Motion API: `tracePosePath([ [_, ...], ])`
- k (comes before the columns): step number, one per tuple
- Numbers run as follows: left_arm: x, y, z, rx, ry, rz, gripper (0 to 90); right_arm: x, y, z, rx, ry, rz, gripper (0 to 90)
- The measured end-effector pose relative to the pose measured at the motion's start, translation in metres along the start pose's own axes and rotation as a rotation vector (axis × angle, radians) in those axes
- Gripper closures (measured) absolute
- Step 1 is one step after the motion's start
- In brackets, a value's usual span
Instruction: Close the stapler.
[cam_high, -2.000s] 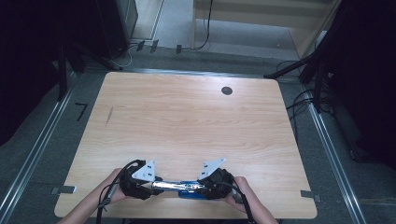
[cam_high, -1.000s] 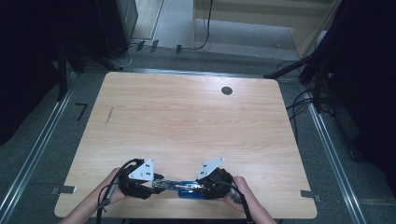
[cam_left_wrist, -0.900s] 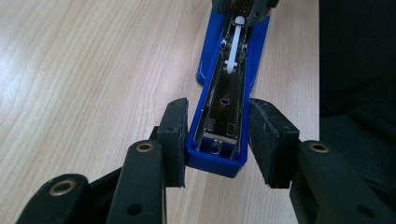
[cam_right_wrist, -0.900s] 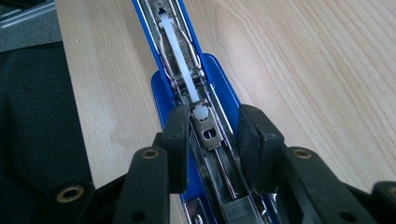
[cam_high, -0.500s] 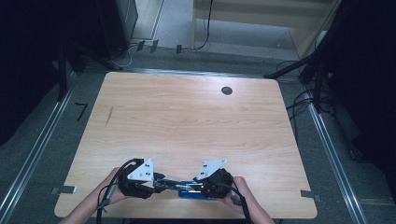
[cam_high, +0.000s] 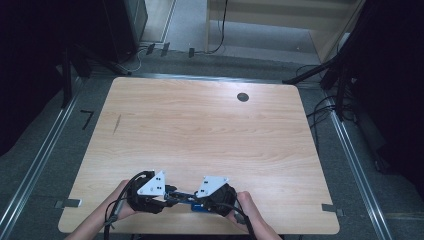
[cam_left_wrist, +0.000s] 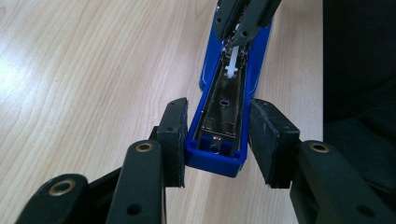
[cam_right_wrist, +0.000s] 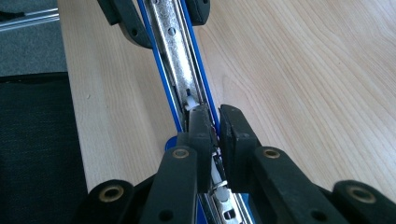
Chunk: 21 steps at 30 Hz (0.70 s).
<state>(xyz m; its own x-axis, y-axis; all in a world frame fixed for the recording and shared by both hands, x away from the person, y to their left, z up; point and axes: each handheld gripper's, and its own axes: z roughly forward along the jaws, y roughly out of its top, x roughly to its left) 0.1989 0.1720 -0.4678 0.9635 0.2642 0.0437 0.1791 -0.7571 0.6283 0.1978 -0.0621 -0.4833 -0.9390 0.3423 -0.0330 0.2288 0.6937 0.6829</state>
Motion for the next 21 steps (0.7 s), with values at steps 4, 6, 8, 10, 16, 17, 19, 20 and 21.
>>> tracePosePath([
  [4,-0.0014,0.0003,-0.0004,-0.004,0.007,-0.002,59.7,-0.0001,0.0020,0.0034,0.001,0.002,-0.005,84.6],
  [6,-0.0017,0.0001,-0.0006,-0.006,0.010,-0.006,59.7,0.0000,0.0031,0.0053,0.008,0.005,-0.010,84.5],
  [8,-0.0022,-0.0003,-0.0009,-0.009,0.013,-0.011,59.5,-0.0004,0.0041,0.0060,0.003,0.003,-0.012,84.5],
  [10,-0.0023,-0.0010,-0.0011,-0.010,0.015,-0.019,59.1,-0.0006,0.0049,0.0061,0.010,0.005,-0.013,84.4],
  [16,-0.0007,-0.0066,-0.0051,-0.019,0.012,-0.060,57.4,-0.0027,0.0055,0.0070,0.010,0.015,-0.016,84.1],
  [17,-0.0005,-0.0073,-0.0051,-0.016,0.010,-0.063,57.4,-0.0027,0.0058,0.0068,0.011,0.016,-0.016,84.1],
  [19,0.0000,-0.0082,-0.0048,-0.013,0.006,-0.066,57.7,-0.0023,0.0062,0.0070,0.010,0.016,-0.016,84.1],
  [20,0.0002,-0.0085,-0.0042,-0.010,0.001,-0.066,57.9,-0.0020,0.0065,0.0068,0.010,0.015,-0.016,84.0],
  [21,0.0001,-0.0088,-0.0038,-0.008,0.001,-0.065,58.4,-0.0017,0.0068,0.0065,0.011,0.015,-0.016,84.0],
])
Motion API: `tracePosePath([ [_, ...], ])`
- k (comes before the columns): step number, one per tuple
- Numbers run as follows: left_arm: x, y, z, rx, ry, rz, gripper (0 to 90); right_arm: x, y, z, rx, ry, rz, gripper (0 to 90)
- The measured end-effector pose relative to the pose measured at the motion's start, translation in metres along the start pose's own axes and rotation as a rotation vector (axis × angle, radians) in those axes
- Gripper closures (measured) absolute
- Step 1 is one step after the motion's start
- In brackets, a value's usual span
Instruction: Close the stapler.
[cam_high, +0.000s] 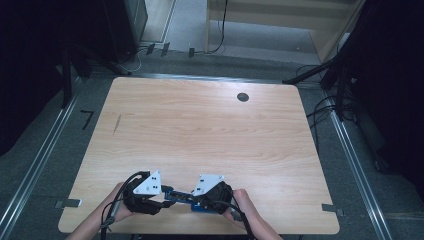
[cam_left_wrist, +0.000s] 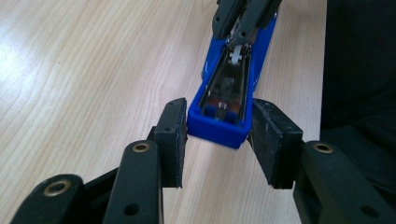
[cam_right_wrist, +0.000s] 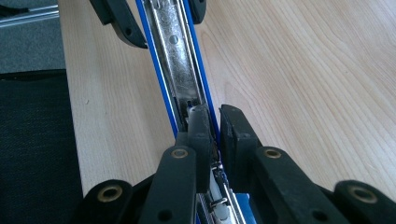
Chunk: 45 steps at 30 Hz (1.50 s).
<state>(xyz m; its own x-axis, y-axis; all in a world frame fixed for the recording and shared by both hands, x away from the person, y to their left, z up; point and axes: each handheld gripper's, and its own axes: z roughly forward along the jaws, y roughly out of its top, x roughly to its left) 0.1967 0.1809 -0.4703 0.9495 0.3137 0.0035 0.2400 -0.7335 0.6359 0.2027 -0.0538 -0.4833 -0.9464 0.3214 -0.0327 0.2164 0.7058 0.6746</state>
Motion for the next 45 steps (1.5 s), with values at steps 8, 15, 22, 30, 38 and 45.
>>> tracePosePath([
  [8,0.000,0.002,0.000,-0.061,-0.017,-0.019,60.6,0.000,0.000,-0.002,-0.004,-0.003,-0.002,84.1],
  [15,-0.002,0.005,-0.001,-0.095,-0.020,0.001,60.7,0.000,0.000,-0.003,-0.008,-0.006,-0.002,84.2],
  [22,-0.005,0.012,-0.002,-0.154,-0.018,0.012,61.8,-0.002,-0.001,-0.006,-0.014,-0.011,0.003,83.9],
  [30,-0.005,0.013,-0.001,-0.153,-0.013,0.025,61.2,-0.002,-0.002,-0.008,-0.015,-0.003,0.002,83.3],
  [38,-0.007,0.017,0.001,-0.189,-0.017,0.029,61.8,-0.003,-0.004,-0.011,-0.027,-0.006,0.015,83.5],
  [45,-0.009,0.023,0.003,-0.207,-0.015,0.042,62.3,-0.004,-0.006,-0.016,-0.041,0.007,0.018,82.7],
])
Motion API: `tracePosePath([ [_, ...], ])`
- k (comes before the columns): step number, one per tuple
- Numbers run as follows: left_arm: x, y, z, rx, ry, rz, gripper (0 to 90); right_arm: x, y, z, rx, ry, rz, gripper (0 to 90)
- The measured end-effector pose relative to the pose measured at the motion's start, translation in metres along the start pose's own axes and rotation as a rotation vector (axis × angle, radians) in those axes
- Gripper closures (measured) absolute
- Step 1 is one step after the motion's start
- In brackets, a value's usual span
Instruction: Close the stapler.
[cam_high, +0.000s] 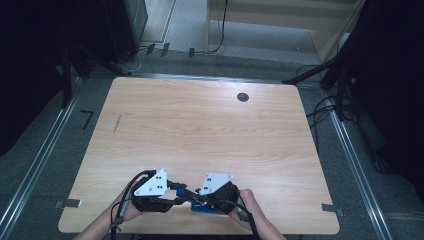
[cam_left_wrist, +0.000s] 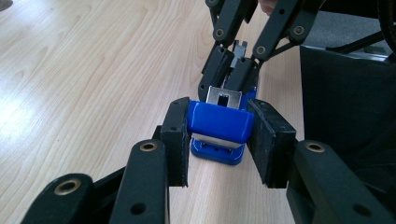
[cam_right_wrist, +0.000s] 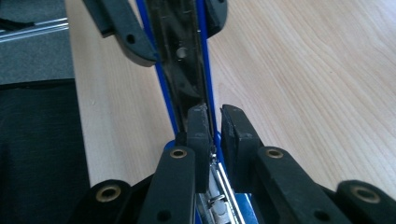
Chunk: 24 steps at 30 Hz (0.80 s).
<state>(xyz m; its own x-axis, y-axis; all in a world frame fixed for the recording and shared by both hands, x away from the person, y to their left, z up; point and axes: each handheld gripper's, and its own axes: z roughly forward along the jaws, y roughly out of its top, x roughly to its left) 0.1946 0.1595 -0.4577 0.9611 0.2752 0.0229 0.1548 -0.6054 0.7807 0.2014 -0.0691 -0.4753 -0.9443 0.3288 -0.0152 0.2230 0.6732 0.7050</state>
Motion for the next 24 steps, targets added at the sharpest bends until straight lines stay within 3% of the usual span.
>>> tracePosePath([
  [6,0.002,0.000,0.000,0.008,-0.009,0.006,61.9,0.003,0.000,0.002,0.009,0.001,-0.009,83.4],
  [13,0.004,-0.006,0.009,0.086,-0.020,-0.015,53.7,-0.001,-0.002,-0.001,0.007,-0.005,0.002,83.4],
  [24,-0.006,-0.009,0.041,0.139,-0.018,0.013,61.8,-0.002,-0.003,-0.004,0.015,-0.006,0.008,83.3],
])
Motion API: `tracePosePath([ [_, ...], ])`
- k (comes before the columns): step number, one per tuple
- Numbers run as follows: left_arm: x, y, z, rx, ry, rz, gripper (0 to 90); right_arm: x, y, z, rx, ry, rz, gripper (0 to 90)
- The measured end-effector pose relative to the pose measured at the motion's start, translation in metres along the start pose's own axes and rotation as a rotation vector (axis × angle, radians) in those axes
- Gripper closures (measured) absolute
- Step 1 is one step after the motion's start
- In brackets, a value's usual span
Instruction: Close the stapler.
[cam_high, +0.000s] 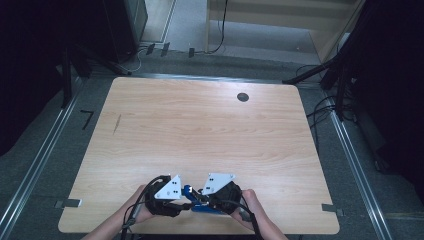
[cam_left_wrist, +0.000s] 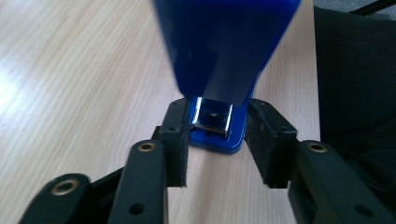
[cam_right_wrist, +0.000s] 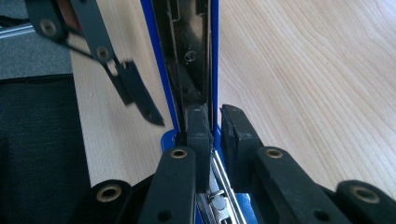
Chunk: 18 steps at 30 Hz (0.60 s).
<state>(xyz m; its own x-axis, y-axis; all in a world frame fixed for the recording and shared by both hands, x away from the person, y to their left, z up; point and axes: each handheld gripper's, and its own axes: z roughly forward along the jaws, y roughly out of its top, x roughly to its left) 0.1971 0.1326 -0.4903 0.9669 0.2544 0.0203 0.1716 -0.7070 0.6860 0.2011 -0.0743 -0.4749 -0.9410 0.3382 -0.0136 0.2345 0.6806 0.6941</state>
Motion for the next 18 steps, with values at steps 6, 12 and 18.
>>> tracePosePath([
  [6,0.000,0.000,0.004,-0.029,0.000,-0.022,65.5,-0.002,-0.002,-0.004,0.002,-0.005,0.006,83.2],
  [12,-0.002,0.003,0.011,-0.029,0.006,-0.016,65.3,-0.005,-0.006,-0.009,0.017,-0.010,0.026,81.7],
  [18,-0.002,0.003,0.016,-0.012,0.001,-0.028,64.5,-0.003,-0.005,-0.012,0.019,-0.018,0.021,81.8],
])
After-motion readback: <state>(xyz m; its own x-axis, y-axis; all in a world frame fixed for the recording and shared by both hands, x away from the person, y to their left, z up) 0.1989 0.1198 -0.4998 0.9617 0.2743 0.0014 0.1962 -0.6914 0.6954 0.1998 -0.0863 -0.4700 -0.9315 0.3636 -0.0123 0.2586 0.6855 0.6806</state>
